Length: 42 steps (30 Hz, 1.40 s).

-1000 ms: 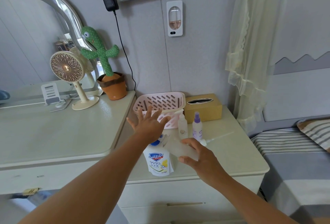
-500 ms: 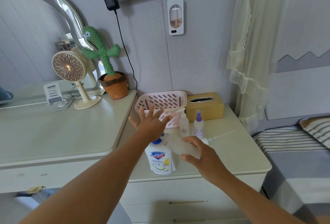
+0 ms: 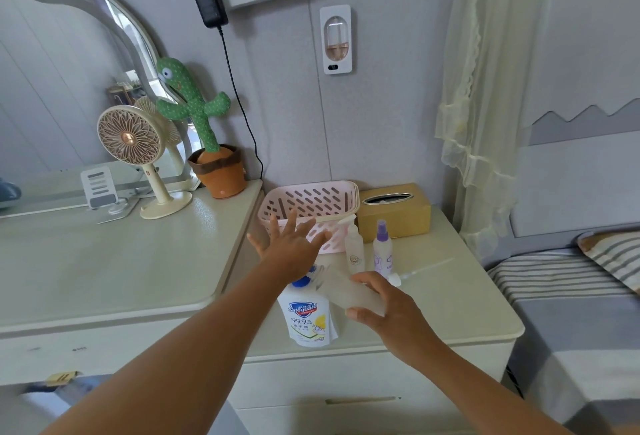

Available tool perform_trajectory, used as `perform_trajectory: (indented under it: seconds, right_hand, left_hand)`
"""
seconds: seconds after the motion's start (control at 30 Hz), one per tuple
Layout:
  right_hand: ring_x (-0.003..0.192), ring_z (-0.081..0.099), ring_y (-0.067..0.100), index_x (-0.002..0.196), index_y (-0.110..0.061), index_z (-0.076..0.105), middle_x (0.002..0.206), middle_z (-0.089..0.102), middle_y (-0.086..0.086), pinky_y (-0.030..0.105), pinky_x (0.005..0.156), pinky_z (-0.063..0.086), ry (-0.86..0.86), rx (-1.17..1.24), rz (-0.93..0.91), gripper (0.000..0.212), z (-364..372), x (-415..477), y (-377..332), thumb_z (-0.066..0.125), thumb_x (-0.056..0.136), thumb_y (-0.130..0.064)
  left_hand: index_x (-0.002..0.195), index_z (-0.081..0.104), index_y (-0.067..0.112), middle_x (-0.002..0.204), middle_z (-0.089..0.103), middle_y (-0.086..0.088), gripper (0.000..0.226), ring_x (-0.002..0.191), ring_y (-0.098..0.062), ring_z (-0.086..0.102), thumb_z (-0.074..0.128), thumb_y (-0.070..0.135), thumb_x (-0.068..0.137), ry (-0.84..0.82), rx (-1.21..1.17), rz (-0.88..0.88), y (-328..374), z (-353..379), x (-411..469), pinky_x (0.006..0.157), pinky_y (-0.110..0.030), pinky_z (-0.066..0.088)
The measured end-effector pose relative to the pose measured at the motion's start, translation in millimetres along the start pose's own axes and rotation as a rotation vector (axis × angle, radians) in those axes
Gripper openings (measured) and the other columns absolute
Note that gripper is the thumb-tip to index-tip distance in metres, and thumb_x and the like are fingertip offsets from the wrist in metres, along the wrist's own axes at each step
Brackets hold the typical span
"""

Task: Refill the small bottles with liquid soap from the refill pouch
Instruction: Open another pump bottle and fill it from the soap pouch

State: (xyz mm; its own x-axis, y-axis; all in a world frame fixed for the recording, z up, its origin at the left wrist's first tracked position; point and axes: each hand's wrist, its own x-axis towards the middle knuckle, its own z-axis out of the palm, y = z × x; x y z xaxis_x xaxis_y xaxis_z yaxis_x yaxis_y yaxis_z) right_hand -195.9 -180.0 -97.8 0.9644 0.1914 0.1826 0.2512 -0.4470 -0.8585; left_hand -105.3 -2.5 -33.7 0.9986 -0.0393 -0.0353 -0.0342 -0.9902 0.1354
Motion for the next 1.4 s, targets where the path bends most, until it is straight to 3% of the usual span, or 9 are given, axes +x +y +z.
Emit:
perform_trajectory:
  seconds: [0.27, 0.6, 0.87, 1.17, 1.4]
  right_hand:
    - [0.102, 0.049, 0.001, 0.115, -0.041, 0.044, 0.116, 0.051, -0.017, 0.003, 0.072, 0.041, 0.015, -0.003, -0.019, 0.038, -6.5, 5.7, -4.3, 0.066, 0.086, -0.033]
    - [0.109, 0.047, 0.004, 0.113, -0.041, 0.041, 0.121, 0.045, -0.015, 0.007, 0.074, 0.043, -0.004, 0.01, 0.01, 0.037, 0.3, 3.8, 2.8, 0.065, 0.087, -0.032]
    - [0.1, 0.046, -0.008, 0.114, -0.043, 0.041, 0.107, 0.038, -0.037, 0.004, 0.073, 0.042, 0.005, 0.024, -0.03, 0.037, -4.6, 5.8, -3.6, 0.065, 0.087, -0.034]
    - [0.106, 0.047, 0.002, 0.114, -0.042, 0.042, 0.117, 0.044, -0.021, 0.007, 0.074, 0.043, 0.0, 0.034, 0.007, 0.038, 0.0, 4.7, 2.4, 0.066, 0.086, -0.032]
    - [0.1, 0.048, -0.006, 0.114, -0.043, 0.043, 0.107, 0.043, -0.033, 0.005, 0.073, 0.041, 0.012, 0.034, -0.019, 0.038, -6.5, 4.6, -3.4, 0.066, 0.086, -0.033]
  left_hand:
    - [0.15, 0.006, 0.043, 0.16, -0.014, 0.005, 0.062, 0.144, -0.029, -0.021, 0.013, 0.067, 0.093, 0.023, 0.045, -0.011, 0.1, -10.1, 7.3, 0.104, -0.069, -0.016]
    - [0.15, 0.009, 0.042, 0.161, -0.009, 0.006, 0.062, 0.145, -0.028, -0.021, 0.014, 0.067, 0.093, 0.012, -0.026, -0.039, -1.5, 3.9, 7.4, 0.105, -0.069, -0.016]
    - [0.15, 0.006, 0.043, 0.16, -0.014, 0.006, 0.062, 0.145, -0.029, -0.02, 0.014, 0.067, 0.093, 0.04, 0.024, -0.015, 0.4, -9.2, 6.3, 0.104, -0.068, -0.016]
    - [0.15, 0.005, 0.043, 0.16, -0.014, 0.006, 0.06, 0.144, -0.028, -0.023, 0.015, 0.065, 0.094, 0.025, 0.004, -0.03, -0.9, 1.4, 6.2, 0.105, -0.069, -0.016]
    - [0.15, 0.005, 0.043, 0.159, -0.016, 0.006, 0.063, 0.144, -0.029, -0.022, 0.013, 0.069, 0.092, 0.043, 0.057, -0.01, 1.0, -8.4, 7.4, 0.103, -0.068, -0.017]
